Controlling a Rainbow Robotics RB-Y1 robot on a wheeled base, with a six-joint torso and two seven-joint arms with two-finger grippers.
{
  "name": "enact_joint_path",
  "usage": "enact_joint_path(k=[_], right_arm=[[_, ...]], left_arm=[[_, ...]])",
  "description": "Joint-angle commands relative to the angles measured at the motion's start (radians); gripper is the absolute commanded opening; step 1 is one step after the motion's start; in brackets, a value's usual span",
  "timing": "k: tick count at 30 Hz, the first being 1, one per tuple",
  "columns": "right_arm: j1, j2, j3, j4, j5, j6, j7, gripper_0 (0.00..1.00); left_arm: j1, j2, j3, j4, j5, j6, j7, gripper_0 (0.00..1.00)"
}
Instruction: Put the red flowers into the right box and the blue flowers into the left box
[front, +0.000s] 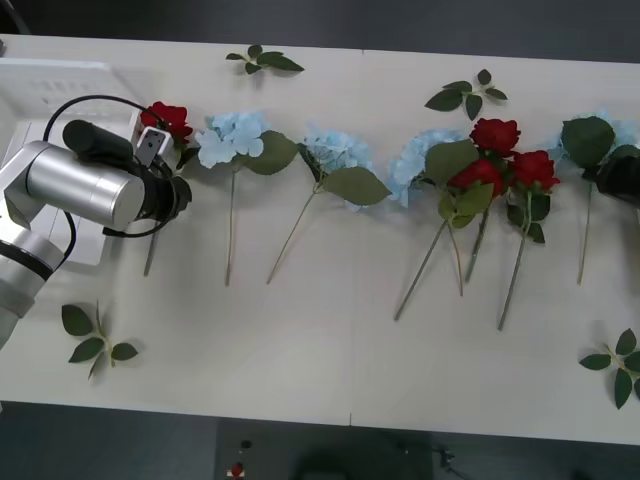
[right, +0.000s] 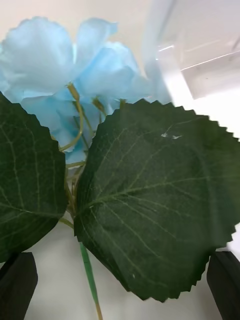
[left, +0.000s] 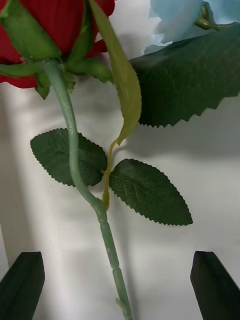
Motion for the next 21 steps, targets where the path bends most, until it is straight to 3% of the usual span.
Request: enact_joint_path(k=[1,9,13,16,19,21], right_arm=[[-0.014,0.015,-0.010,0.014,-0.006,-0.035,-0.070,1.00],[-0.014,0.052,-0.010,0.053,-0.003,-0.066,-0.070,1.00],[-0.014,0.079,-0.010,0.083,-0.002,-0.090,-0.070,1.00],[-0.014,0.093,-0.010,0.102,0.003,-0.103,-0.070,1.00],[-0.014,0.101,-0.010,0.108,0.004,-0.109,-0.070,0.99],[-0.014,0.104,-0.010,0.108,0.004,-0.116,-0.070,0.93]], left_arm=[[0.033,0.033,0.001,-0.015,0.004,-0.014,0.047,0.85],[0.062,0.031,0.001,-0.013,0.002,-0.014,0.068,0.85],[0.065,0.031,-0.014,0.000,0.015,-0.017,0.079,0.56],[0.065,0.031,-0.031,0.028,0.042,-0.041,0.092,0.00],[0.067,0.031,-0.047,0.057,0.093,-0.104,0.093,0.00],[0.067,0.034,-0.047,0.057,0.116,-0.130,0.088,0.00]])
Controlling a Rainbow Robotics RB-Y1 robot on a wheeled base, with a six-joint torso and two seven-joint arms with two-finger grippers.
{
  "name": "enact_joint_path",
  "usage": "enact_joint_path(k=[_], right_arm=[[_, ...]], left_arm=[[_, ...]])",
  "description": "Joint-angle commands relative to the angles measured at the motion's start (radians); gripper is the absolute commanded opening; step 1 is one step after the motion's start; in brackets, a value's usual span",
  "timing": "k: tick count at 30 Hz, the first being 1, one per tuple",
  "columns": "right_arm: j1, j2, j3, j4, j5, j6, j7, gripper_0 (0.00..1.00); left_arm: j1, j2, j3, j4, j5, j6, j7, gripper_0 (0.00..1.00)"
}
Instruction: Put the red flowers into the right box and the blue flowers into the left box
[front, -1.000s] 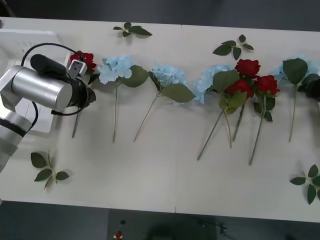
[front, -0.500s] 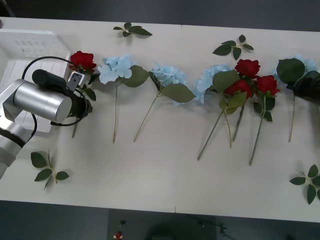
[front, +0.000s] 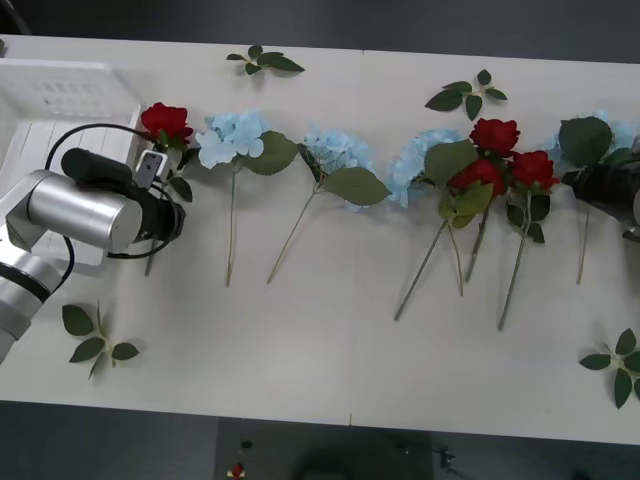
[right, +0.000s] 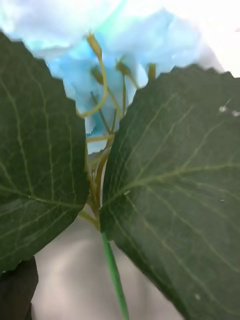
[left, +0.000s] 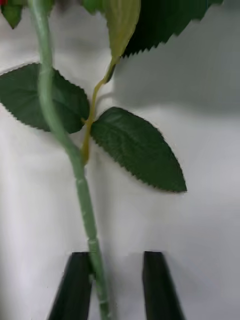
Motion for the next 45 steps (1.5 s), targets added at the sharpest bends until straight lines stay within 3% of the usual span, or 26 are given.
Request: enact_joint_path(k=[1,2,3,4,6,9,14,20,23,33,39,45], right_arm=[[-0.014,-0.001,-0.010,0.005,0.005,-0.020,-0.069,0.79],[-0.014,0.001,-0.010,0.005,0.005,-0.021,-0.067,0.71],[-0.014,0.004,-0.010,0.005,0.006,-0.026,-0.069,0.53],[-0.014,0.004,-0.010,0.005,0.006,-0.026,-0.067,0.45],[-0.014,0.007,-0.010,0.008,0.008,-0.032,-0.067,0.20],[-0.014,0.011,-0.010,0.016,0.008,-0.038,-0.062,0.01],[-0.014,0.013,-0.010,0.019,0.014,-0.040,-0.056,0.00],[-0.014,0.013,-0.010,0.022,0.025,-0.040,-0.052,0.00],[-0.014,0.011,-0.010,0.025,0.026,-0.040,-0.050,0.00],[-0.017,-0.036,-0.013,-0.031,0.012,-0.043,-0.058,0.00],[-0.015,-0.117,-0.013,-0.136,-0.003,-0.020,-0.062,0.00],[-0.014,-0.182,-0.015,-0.235,-0.058,-0.004,-0.076,0.00]], left_arm=[[0.014,0.034,-0.026,0.021,0.054,-0.069,0.028,0.00],[0.015,0.040,-0.026,0.018,0.060,-0.080,0.026,0.00],[0.015,0.052,-0.026,-0.002,0.070,-0.092,0.025,0.00],[0.015,0.059,-0.026,-0.014,0.071,-0.092,0.025,0.00],[0.025,0.094,-0.023,-0.065,0.077,-0.089,0.026,0.00],[0.049,0.152,-0.021,-0.139,0.108,-0.089,0.025,0.00],[0.114,0.232,0.027,-0.251,0.185,-0.089,0.020,0.00],[0.261,0.289,0.183,-0.488,0.251,-0.089,-0.011,0.00],[0.272,0.287,0.203,-0.571,0.324,-0.087,-0.014,0.00],[0.173,0.164,0.205,-0.677,0.530,-0.155,-0.069,0.00],[0.081,0.063,0.194,-0.674,0.675,-0.155,-0.161,0.00],[0.006,0.040,0.146,-0.666,0.763,-0.182,-0.176,0.00]])
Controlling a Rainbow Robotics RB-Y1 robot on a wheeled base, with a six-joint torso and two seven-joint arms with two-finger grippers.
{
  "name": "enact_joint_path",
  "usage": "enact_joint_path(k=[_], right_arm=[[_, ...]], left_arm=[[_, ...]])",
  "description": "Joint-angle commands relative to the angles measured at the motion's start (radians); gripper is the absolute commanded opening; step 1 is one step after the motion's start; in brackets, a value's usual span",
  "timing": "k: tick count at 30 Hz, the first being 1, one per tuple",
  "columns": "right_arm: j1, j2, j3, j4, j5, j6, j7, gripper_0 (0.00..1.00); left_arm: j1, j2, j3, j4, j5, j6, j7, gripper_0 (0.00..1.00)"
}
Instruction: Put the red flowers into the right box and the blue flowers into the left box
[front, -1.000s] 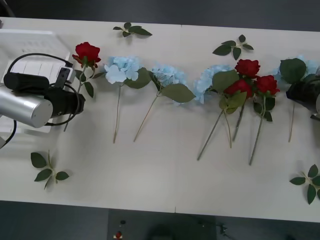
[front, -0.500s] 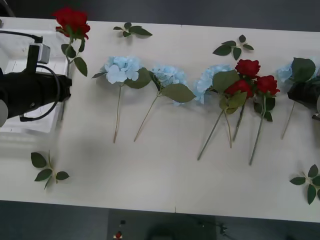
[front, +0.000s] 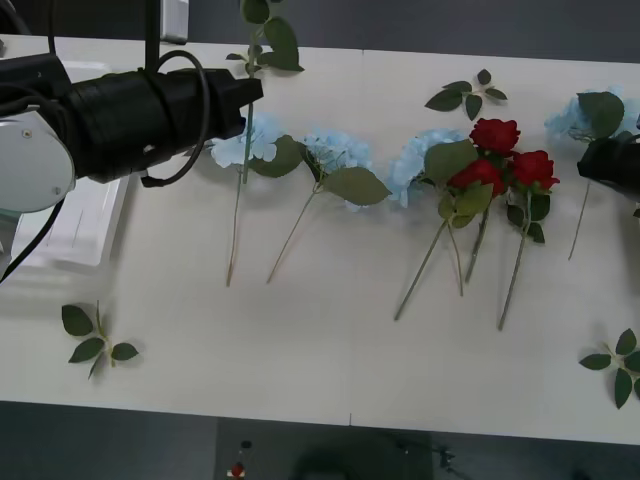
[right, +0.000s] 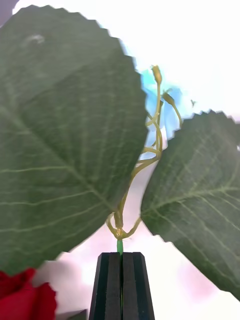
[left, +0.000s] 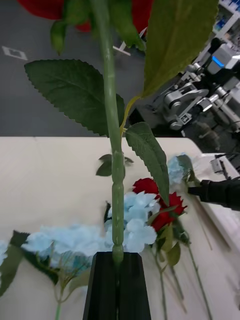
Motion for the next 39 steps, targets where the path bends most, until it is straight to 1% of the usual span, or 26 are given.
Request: enact_joint_path(k=[1,3,5,6,7,8,9,10,13,16,19,22,23,25,27,30,31,32,34,35,39], right_arm=[[-0.014,-0.068,-0.015,-0.051,-0.051,-0.004,-0.072,0.00],[-0.012,-0.071,-0.015,-0.052,-0.050,-0.004,-0.065,0.00],[-0.009,-0.071,-0.015,-0.048,-0.040,-0.004,-0.064,0.00],[-0.009,-0.071,-0.015,-0.043,-0.037,-0.006,-0.061,0.09],[-0.008,-0.071,-0.015,-0.040,-0.034,-0.004,-0.058,0.30],[-0.006,-0.071,-0.015,-0.039,-0.033,-0.006,-0.058,0.62],[-0.006,-0.071,-0.015,-0.037,-0.033,-0.006,-0.055,0.90],[-0.005,-0.071,-0.013,-0.036,-0.031,-0.004,-0.052,1.00],[0.000,-0.081,-0.013,-0.049,-0.025,-0.006,-0.039,1.00],[0.009,-0.107,-0.013,-0.097,-0.025,-0.004,-0.032,1.00],[0.026,-0.170,-0.013,-0.210,-0.034,-0.006,-0.030,1.00],[0.061,-0.263,-0.021,-0.381,-0.046,-0.030,-0.041,1.00],[0.081,-0.297,-0.036,-0.444,-0.053,-0.046,-0.045,1.00],[0.117,-0.329,-0.070,-0.519,-0.060,-0.052,-0.049,1.00],[0.198,-0.364,-0.171,-0.635,-0.066,-0.053,-0.039,1.00],[0.308,-0.369,-0.326,-0.758,-0.054,-0.030,-0.018,1.00],[0.328,-0.369,-0.359,-0.781,-0.053,-0.017,-0.004,1.00],[0.379,-0.366,-0.438,-0.827,-0.053,0.029,0.040,1.00],[0.423,-0.357,-0.517,-0.875,-0.063,0.083,0.091,1.00],[0.466,-0.344,-0.586,-0.919,-0.070,0.140,0.129,1.00],[0.558,-0.303,-0.737,-1.042,-0.085,0.260,0.228,1.00]], left_arm=[[-0.065,0.021,-0.044,-0.023,0.047,-0.037,-0.033,0.00],[-0.056,0.028,-0.057,-0.003,0.028,-0.037,-0.036,0.00],[-0.042,0.039,-0.067,0.014,0.051,-0.037,-0.061,0.00],[-0.040,0.044,-0.075,0.015,0.081,-0.037,-0.091,0.00],[-0.040,0.047,-0.077,0.015,0.107,-0.037,-0.113,0.00],[-0.043,0.048,-0.077,0.015,0.133,-0.037,-0.130,0.00],[-0.050,0.047,-0.078,0.017,0.170,-0.037,-0.148,0.00],[-0.057,0.042,-0.084,0.020,0.193,-0.037,-0.163,0.00],[-0.077,0.011,-0.090,0.038,0.260,-0.037,-0.214,0.00],[-0.079,-0.022,-0.090,0.052,0.308,-0.060,-0.272,0.00],[-0.080,-0.051,-0.089,0.057,0.326,-0.078,-0.320,0.00],[-0.089,-0.087,-0.089,0.063,0.375,-0.082,-0.360,0.00],[-0.097,-0.101,-0.089,0.069,0.395,-0.082,-0.377,0.00],[-0.103,-0.116,-0.089,0.077,0.418,-0.082,-0.400,0.00],[-0.114,-0.139,-0.089,0.091,0.447,-0.082,-0.439,0.00],[-0.125,-0.163,-0.090,0.106,0.463,-0.082,-0.482,0.00],[-0.126,-0.167,-0.092,0.109,0.464,-0.082,-0.492,0.00],[-0.134,-0.173,-0.100,0.114,0.466,-0.082,-0.510,0.00],[-0.139,-0.173,-0.110,0.117,0.467,-0.095,-0.522,0.00],[-0.142,-0.173,-0.127,0.115,0.476,-0.117,-0.541,0.00],[-0.148,-0.174,-0.178,0.117,0.530,-0.198,-0.610,0.00]])
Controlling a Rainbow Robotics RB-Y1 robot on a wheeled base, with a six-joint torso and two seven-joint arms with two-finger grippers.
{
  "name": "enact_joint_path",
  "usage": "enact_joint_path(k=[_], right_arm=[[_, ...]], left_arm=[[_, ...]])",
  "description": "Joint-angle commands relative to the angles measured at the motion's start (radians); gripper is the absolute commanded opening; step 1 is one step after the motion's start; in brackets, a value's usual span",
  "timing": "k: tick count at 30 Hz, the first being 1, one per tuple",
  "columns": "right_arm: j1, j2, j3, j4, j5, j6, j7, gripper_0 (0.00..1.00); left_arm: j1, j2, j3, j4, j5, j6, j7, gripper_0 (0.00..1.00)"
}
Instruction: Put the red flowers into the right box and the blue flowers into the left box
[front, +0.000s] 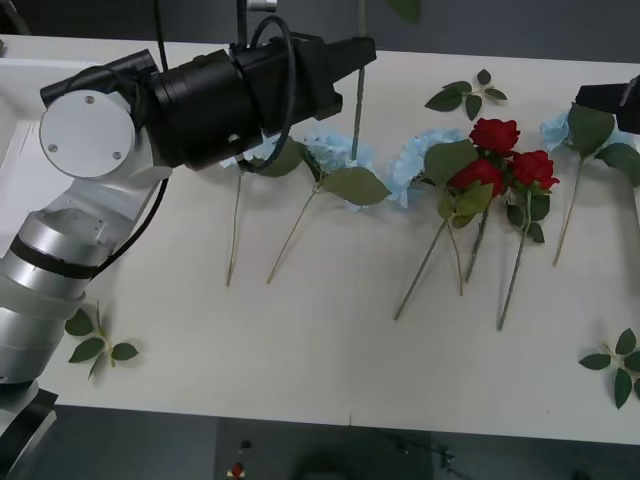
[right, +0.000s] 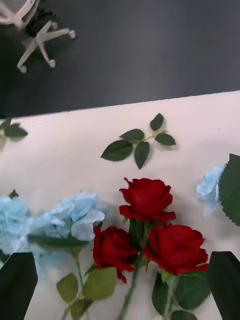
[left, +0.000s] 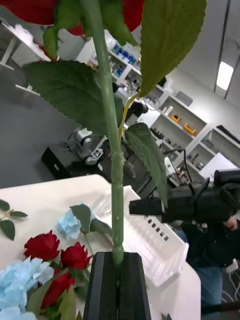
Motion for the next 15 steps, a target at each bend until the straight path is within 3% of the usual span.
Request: enact_joint_path(k=[1,6,15], right_arm=[[0.040,0.048,-0.085,-0.121,-0.016,0.080,0.125,1.00],[0.138,0.125,-0.236,-0.283,-0.088,0.216,0.268,1.00],[0.141,0.255,-0.345,-0.306,-0.298,0.396,0.533,1.00]], left_arm=[[-0.038,0.004,-0.060,-0.013,0.063,-0.077,-0.124,0.00],[-0.038,-0.036,-0.076,-0.013,0.243,-0.117,-0.147,0.00],[-0.028,-0.045,-0.083,-0.013,0.267,-0.151,-0.163,0.00]])
